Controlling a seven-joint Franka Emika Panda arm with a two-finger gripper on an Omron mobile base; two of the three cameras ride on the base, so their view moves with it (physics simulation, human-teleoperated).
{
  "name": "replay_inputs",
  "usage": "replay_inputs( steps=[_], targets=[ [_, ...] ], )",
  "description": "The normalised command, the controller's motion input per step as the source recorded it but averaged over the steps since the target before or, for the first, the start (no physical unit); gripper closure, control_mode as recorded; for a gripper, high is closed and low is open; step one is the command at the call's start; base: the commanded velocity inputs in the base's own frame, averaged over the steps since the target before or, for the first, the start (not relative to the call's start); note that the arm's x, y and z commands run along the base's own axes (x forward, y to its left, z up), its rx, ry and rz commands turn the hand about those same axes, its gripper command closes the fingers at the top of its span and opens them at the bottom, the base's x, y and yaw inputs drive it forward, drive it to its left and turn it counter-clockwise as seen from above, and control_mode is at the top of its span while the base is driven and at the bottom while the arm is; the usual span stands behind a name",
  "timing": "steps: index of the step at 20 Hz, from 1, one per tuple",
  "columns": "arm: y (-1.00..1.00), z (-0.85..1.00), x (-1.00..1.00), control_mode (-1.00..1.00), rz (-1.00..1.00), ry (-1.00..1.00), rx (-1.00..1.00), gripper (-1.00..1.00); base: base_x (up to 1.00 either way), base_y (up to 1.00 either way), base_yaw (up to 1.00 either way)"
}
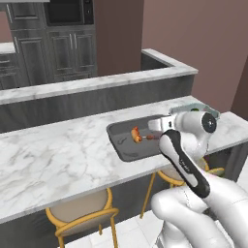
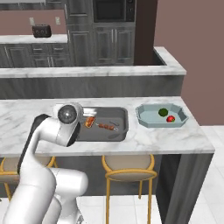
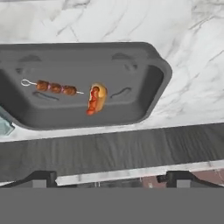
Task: Place the cold items (lime and tomato) from the fridge in one tupperware on the dining counter. Place the warm items (hot dog and kebab skewer) in the stove area in another tupperware.
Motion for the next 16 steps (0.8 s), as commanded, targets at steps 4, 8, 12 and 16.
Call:
replay_inputs(
  steps=[4,8,12,16],
  targets=[
    [-0.25,0.00,-1.00,-1.00,0.00,0.11,-0.14,-1.00,0.00,0.00,0.00],
    [-0.19,-0.02,-1.00,-1.00,0.00,0.28,-0.19,-1.00,0.00,0.00,0.00],
    [-0.09,-0.30,-1.00,-1.00,0.00,0.13,-0.29,-1.00,0.00,0.00,0.00],
    [-0.19,-0.95,-1.00,-1.00,0.00,-0.02,-0.28,-1.00,0.00,0.00,0.00]
  ],
)
